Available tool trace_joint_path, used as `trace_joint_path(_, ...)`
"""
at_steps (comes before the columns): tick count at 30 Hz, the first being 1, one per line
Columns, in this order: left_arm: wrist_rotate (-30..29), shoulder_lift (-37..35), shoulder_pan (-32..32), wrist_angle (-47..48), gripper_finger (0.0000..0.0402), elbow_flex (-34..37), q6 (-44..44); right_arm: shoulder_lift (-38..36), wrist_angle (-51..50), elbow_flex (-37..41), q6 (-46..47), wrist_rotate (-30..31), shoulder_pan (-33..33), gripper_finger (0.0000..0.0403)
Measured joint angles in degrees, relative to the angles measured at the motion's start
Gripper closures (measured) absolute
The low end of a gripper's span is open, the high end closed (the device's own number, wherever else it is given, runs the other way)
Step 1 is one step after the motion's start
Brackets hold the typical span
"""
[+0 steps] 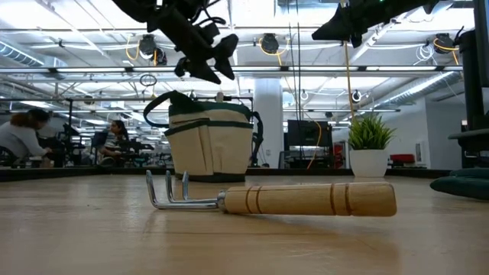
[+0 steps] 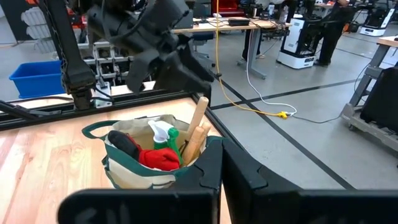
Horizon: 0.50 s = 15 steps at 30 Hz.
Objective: Pick & Place Garden tools in Gardening bag
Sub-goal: Put the top hand rake into the gardening bag
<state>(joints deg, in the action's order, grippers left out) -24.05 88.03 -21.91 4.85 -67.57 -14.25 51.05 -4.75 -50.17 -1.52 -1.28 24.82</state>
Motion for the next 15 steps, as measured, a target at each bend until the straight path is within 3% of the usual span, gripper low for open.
trace_joint_path(6, 0.5, 0.0, -2.0, -1.7, 0.0203, 0.0, 0.5, 0.0, 0.0, 0.0, 0.4, 0.0, 0.0, 0.0403)
trace_joint_path(15, 4.1, 0.1, -4.8, -5.3, 0.027, 0.0, 0.2, 0.0, 0.0, 0.0, 0.6, 0.0, 0.0, 0.0403)
